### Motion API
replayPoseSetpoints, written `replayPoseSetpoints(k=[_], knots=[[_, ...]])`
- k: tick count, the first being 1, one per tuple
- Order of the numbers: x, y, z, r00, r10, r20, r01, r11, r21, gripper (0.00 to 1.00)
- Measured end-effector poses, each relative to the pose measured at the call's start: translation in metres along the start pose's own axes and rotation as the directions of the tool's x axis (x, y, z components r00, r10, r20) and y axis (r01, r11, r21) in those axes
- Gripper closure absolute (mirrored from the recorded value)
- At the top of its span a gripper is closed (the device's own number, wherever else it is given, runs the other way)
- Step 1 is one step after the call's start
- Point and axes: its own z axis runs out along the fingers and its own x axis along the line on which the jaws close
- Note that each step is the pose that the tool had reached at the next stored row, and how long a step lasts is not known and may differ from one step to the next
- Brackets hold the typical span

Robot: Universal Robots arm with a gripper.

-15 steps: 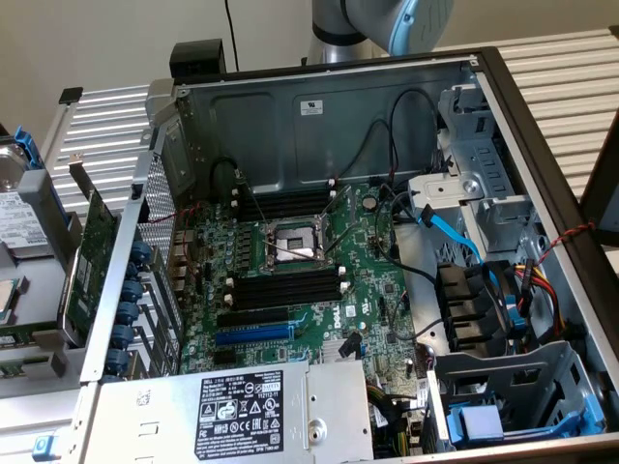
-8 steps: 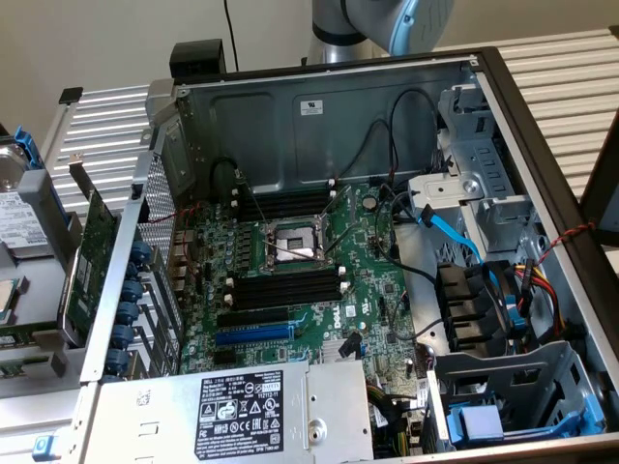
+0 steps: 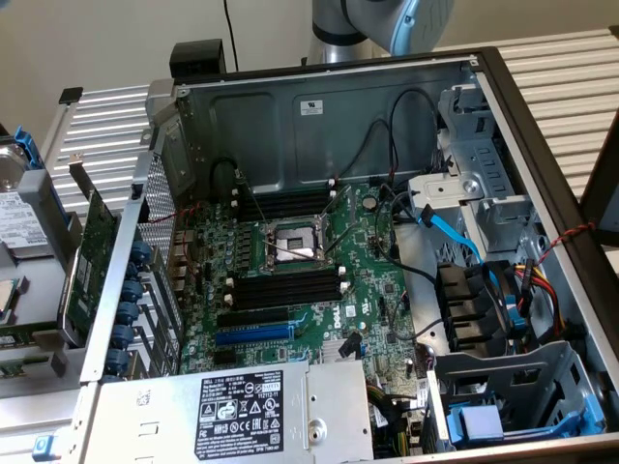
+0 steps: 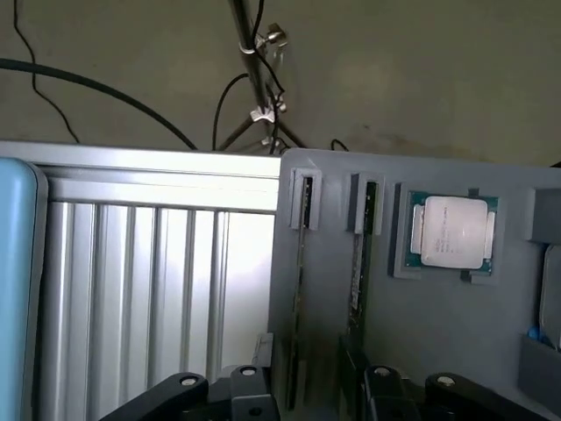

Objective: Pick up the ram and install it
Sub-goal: 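Pick up the ram and move it above insertion slot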

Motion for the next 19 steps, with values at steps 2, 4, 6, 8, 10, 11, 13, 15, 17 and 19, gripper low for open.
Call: replayPoseSetpoints(k=[2,4,6,8,10,11,13,15,17,19], knots=[[0.001,-0.0004,0.0024,1.0000,0.000,0.0032,0.000,1.0000,-0.0035,0.58],[0.001,-0.0006,0.0046,1.0000,0.000,0.0074,0.000,1.0000,-0.0078,0.58],[0.002,-0.0008,0.0063,0.9999,0.000,0.0121,0.000,0.9999,-0.0150,0.58],[0.004,-0.0018,0.0078,0.9998,0.000,0.0201,0.000,0.9998,-0.0215,0.58],[0.006,-0.0032,0.0099,0.9996,0.001,0.0278,0.000,0.9997,-0.0251,0.58],[0.007,-0.0038,0.0117,0.9996,0.001,0.0299,0.000,0.9997,-0.0251,0.58],[0.009,-0.0051,0.0154,0.9994,0.001,0.0332,0.000,0.9997,-0.0249,0.58],[0.011,-0.0059,0.0183,0.9993,0.001,0.0371,0.000,0.9997,-0.0257,0.58],[0.012,-0.0068,0.0213,0.9991,0.001,0.0416,0.000,0.9997,-0.0263,0.58],[0.013,-0.0079,0.0245,0.9989,0.001,0.0463,0.000,0.9997,-0.0263,0.58]])
